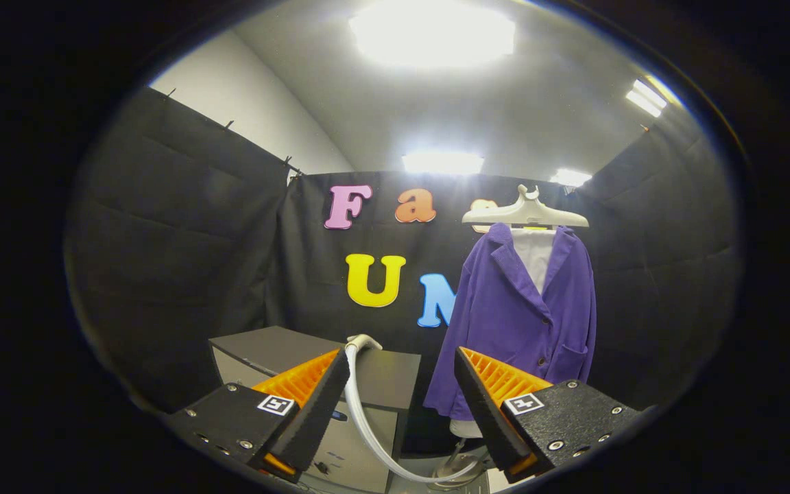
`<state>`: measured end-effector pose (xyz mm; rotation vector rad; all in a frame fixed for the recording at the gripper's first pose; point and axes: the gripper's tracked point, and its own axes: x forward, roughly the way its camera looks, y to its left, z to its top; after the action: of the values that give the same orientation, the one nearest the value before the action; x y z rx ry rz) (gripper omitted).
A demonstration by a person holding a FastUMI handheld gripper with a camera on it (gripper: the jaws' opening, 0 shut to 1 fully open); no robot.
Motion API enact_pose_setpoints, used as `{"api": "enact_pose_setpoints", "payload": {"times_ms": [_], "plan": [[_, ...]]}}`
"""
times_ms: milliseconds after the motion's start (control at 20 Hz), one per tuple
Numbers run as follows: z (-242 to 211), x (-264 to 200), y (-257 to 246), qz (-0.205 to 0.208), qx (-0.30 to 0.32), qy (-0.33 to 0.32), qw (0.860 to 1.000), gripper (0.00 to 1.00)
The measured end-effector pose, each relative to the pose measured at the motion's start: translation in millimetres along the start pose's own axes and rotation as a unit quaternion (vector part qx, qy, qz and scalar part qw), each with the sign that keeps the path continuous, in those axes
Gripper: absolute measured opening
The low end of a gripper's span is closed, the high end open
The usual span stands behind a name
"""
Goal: Iron the clothes twice with a garment steamer, once on the left side and once on the right side.
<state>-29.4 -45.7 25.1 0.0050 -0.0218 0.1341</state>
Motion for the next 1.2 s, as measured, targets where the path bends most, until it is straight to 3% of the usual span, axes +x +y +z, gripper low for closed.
{"api": "enact_pose_setpoints", "payload": {"times_ms": [250, 600, 1200], "plan": [[1, -14, 7, 0.058, -0.005, -0.006, 0.998, 0.94], [3, -30, 27, 0.102, -0.008, 0.011, 0.995, 0.95], [10, 143, 76, 0.083, 0.008, 0.054, 0.995, 0.95]]}}
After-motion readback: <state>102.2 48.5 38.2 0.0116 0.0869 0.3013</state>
